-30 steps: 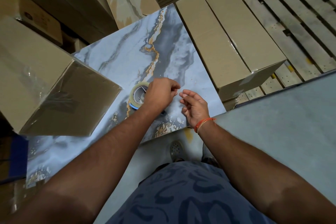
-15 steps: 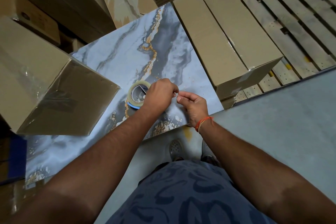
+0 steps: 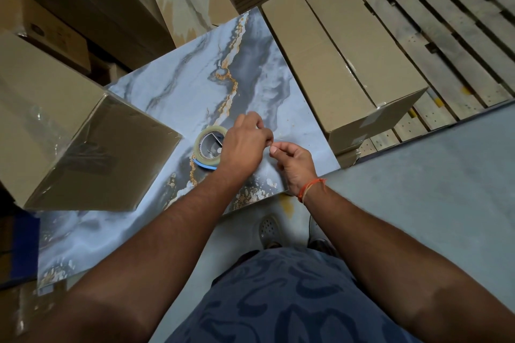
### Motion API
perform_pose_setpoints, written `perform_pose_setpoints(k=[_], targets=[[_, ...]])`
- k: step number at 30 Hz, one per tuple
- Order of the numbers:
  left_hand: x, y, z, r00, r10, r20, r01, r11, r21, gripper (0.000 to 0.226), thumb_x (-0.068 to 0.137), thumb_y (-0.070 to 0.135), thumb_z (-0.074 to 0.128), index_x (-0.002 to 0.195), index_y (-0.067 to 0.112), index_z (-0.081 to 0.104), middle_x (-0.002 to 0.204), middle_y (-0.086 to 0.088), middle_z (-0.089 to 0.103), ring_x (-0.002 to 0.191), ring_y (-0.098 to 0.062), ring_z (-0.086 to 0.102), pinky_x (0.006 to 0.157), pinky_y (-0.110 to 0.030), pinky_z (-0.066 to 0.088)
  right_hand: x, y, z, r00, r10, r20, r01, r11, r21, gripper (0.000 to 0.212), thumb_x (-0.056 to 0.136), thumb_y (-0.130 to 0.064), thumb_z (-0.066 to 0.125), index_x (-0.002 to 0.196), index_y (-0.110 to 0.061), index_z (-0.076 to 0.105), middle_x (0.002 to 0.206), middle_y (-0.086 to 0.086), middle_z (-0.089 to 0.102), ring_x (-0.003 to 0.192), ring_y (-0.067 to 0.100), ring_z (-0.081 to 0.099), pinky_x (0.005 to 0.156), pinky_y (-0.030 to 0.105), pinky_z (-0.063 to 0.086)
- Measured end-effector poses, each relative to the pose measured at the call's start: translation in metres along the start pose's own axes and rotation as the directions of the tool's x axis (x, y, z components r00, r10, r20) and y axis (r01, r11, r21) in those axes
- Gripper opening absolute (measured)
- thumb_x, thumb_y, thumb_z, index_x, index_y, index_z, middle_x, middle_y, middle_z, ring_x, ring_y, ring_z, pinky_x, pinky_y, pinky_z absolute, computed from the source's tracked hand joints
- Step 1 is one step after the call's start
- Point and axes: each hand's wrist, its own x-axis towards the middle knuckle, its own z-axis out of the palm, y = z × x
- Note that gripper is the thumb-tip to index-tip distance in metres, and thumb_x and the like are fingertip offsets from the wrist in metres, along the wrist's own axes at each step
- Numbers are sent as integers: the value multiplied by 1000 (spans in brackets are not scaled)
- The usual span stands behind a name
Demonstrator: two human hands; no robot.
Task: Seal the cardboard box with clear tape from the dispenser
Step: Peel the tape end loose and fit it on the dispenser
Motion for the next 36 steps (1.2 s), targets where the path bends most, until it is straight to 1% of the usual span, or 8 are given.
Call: perform_pose_setpoints(k=[4,6,11,16,21,26,30,36], targets=[[2,-8,-2,999,6,50,-3,999,-43,23,83,37,79,104,27,76,132,2,58,119,-26,51,89,-45,50,2,3,-5,1000,-29,-3,29,997,-70,5,90,-4,70,95,-6,72,76,1,65,59,-1,56,59,13,49],[5,-12,-5,996,3,94,5,997,-80,24,83,36,80,106,31,74,124,6,68,118,-24,56,93,-46,50,2,5,-7,999,-53,-13,51,994,-94,7,91,-4,69,98,-2,71,79,1,66,62,-2,58,61,12,49],[8,-22,-3,994,-15,107,40,971,-236,8,87,32,75,94,30,74,89,6,77,92,-19,70,78,-39,57,3,2,-6,995,-99,24,102,987,-128,14,91,-2,68,105,2,68,92,10,71,70,0,64,66,16,51],[9,-29,-4,996,-23,84,49,947,-318,6,87,27,75,93,27,74,84,6,76,84,-15,70,76,-35,57,4,-5,-5,980,-172,100,185,971,-150,23,83,8,74,98,-5,62,107,18,75,101,21,73,93,32,58],[10,-32,-5,997,11,71,15,935,-354,6,87,32,76,91,28,76,82,8,77,81,-12,70,79,-34,57,7,-6,-3,975,-185,126,214,936,-281,38,83,-2,78,117,-12,67,92,19,76,90,15,73,89,24,57],[7,-33,-6,997,36,69,-10,939,-343,10,86,36,76,93,30,80,84,8,78,82,-11,70,78,-35,56,10,-4,-8,957,-258,136,291,874,-388,15,81,-15,82,94,-10,80,91,6,79,91,23,74,89,30,59],[3,-37,-2,999,48,25,-34,923,-383,11,88,35,74,95,29,80,87,9,79,85,-9,70,80,-36,57,9,-6,-6,957,-246,152,286,884,-371,16,82,-10,81,97,-6,79,93,11,79,87,23,73,86,28,59],[-37,-75,15,982,-72,-174,-20,878,-479,42,85,42,78,122,22,69,123,3,69,113,-11,62,100,-30,47,11,-8,-3,961,-233,147,272,887,-373,12,84,-6,78,96,-10,79,88,0,77,83,8,69,84,19,55]])
